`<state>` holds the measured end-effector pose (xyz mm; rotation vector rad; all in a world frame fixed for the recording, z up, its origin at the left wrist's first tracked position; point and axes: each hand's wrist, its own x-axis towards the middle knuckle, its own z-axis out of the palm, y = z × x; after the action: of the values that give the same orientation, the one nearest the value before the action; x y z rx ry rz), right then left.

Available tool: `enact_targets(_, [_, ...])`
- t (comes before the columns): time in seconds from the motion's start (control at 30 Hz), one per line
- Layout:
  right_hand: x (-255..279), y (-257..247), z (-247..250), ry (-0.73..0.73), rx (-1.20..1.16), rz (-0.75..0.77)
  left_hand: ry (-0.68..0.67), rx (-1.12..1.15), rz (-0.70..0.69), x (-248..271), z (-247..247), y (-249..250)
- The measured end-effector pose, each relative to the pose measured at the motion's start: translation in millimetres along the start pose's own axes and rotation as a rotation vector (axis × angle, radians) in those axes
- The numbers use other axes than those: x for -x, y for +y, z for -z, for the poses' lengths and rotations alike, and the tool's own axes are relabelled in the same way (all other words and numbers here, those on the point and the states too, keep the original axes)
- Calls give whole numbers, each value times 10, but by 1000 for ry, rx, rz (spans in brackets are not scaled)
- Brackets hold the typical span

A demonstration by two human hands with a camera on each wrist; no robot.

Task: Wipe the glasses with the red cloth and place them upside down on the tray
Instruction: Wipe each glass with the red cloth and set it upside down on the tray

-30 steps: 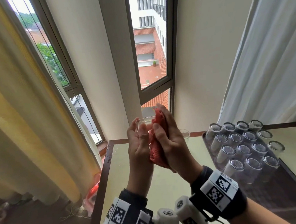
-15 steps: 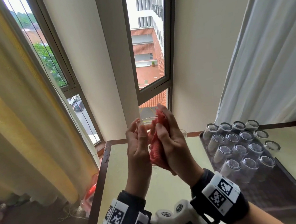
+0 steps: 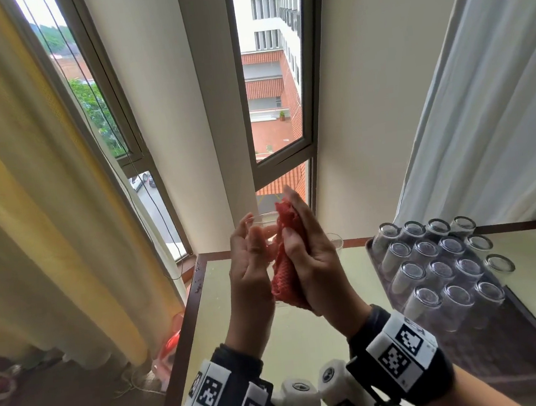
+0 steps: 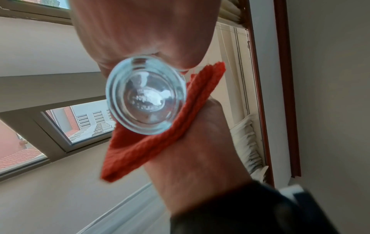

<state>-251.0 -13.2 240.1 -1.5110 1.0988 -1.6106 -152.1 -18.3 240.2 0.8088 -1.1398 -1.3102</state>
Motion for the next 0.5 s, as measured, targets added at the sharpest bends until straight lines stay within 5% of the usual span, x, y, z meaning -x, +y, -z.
enact_targets(0.5, [-5,29,-48,-15,18,-44,9,8,17,-62,17,-41])
